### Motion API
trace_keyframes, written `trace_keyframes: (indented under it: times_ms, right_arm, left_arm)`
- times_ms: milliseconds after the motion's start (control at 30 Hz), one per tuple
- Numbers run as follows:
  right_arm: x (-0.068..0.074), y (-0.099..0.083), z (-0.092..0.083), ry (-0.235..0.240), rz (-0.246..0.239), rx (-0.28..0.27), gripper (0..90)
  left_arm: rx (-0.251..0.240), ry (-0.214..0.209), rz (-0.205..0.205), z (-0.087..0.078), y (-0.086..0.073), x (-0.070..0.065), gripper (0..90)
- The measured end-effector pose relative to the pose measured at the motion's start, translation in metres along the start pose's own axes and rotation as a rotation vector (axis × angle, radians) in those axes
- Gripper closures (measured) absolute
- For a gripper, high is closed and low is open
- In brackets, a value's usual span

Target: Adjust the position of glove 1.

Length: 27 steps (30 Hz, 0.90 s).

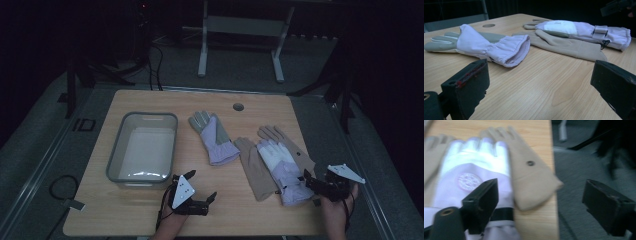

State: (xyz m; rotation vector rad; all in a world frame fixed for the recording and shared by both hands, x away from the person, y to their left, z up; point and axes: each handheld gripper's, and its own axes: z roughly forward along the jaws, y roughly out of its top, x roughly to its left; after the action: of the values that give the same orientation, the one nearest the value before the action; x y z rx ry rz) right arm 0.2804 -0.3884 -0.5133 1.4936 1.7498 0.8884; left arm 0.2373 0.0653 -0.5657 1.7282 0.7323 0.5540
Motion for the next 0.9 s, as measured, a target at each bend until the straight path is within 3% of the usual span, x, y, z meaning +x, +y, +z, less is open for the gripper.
trace_keyframes:
  times_ms: [167, 333, 467, 567, 900]
  right_arm:
    - [0.004, 0.014, 0.003, 0.013, 0.017, -0.015, 12.9]
    - [0.01, 0.03, 0.006, 0.074, 0.048, -0.015, 10.8]
    - [0.018, 0.041, 0.006, 0.08, 0.016, -0.019, 10.7]
    - [0.028, 0.057, 0.007, 0.123, -0.003, -0.024, 10.8]
    - [0.048, 0.087, 0.016, 0.163, -0.054, -0.027, 14.2]
  left_arm:
    - [0.0, -0.003, -0.002, 0.0, 0.0, 0.0, 2.2]
    - [0.0, -0.004, -0.002, 0.0, 0.0, 0.0, 2.2]
    - [0.0, -0.005, 0.003, 0.0, 0.0, 0.0, 2.2]
    - [0.0, -0.006, 0.002, 0.0, 0.0, 0.0, 2.2]
    - [0.0, -0.008, -0.004, 0.0, 0.0, 0.0, 2.2]
